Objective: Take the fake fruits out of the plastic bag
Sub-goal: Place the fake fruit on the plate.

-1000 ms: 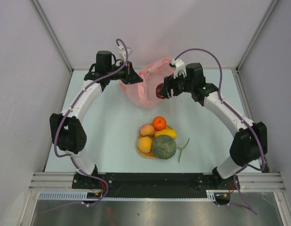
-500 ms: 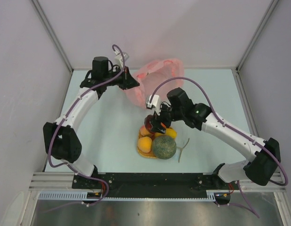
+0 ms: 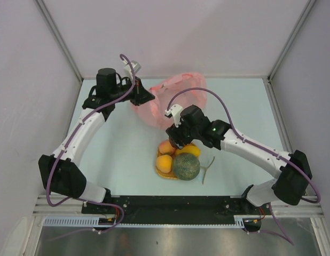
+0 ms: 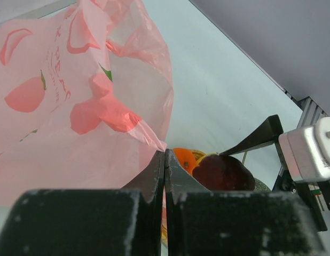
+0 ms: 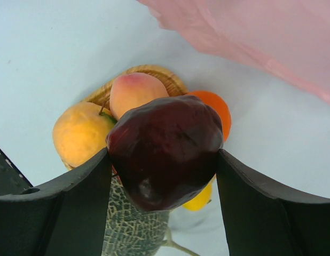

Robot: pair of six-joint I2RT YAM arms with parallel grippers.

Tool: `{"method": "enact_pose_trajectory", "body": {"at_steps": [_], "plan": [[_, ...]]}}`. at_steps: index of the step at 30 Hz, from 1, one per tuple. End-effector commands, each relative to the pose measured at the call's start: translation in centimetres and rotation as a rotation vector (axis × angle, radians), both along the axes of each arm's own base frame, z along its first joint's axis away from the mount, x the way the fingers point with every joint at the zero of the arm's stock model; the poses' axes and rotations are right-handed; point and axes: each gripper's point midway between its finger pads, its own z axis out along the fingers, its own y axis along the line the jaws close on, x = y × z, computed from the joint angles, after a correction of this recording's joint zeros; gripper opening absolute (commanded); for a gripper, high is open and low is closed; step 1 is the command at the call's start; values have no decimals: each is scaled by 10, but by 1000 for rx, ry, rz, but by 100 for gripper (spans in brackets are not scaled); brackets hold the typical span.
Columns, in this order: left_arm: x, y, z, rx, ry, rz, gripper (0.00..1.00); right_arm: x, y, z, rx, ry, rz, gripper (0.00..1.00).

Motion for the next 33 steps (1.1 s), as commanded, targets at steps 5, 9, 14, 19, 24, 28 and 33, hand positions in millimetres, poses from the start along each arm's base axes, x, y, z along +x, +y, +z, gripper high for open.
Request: {"method": "enact_pose_trajectory", "body": {"at_steps": [5, 9, 14, 19, 24, 28, 33], "plan": [[-6, 2, 11, 4, -64, -5, 0, -4, 12, -5, 43, 52, -316, 14], [-6, 2, 7, 6, -58, -5, 0, 5, 5, -4, 31, 52, -466, 10], [-8, 2, 5, 6, -53, -5, 0, 14, 7, 1, 55, 50, -560, 5], [-8, 2, 5, 4, -50, -5, 0, 11, 14, -9, 57, 98, -550, 5], [-7, 2, 6, 1, -50, -1, 0, 7, 11, -9, 42, 100, -576, 9], [-8, 2, 6, 1, -47, -4, 0, 4, 15, -16, 30, 124, -563, 17], [-9, 2, 4, 1, -48, -6, 0, 3, 20, -24, 20, 148, -541, 20]]}}
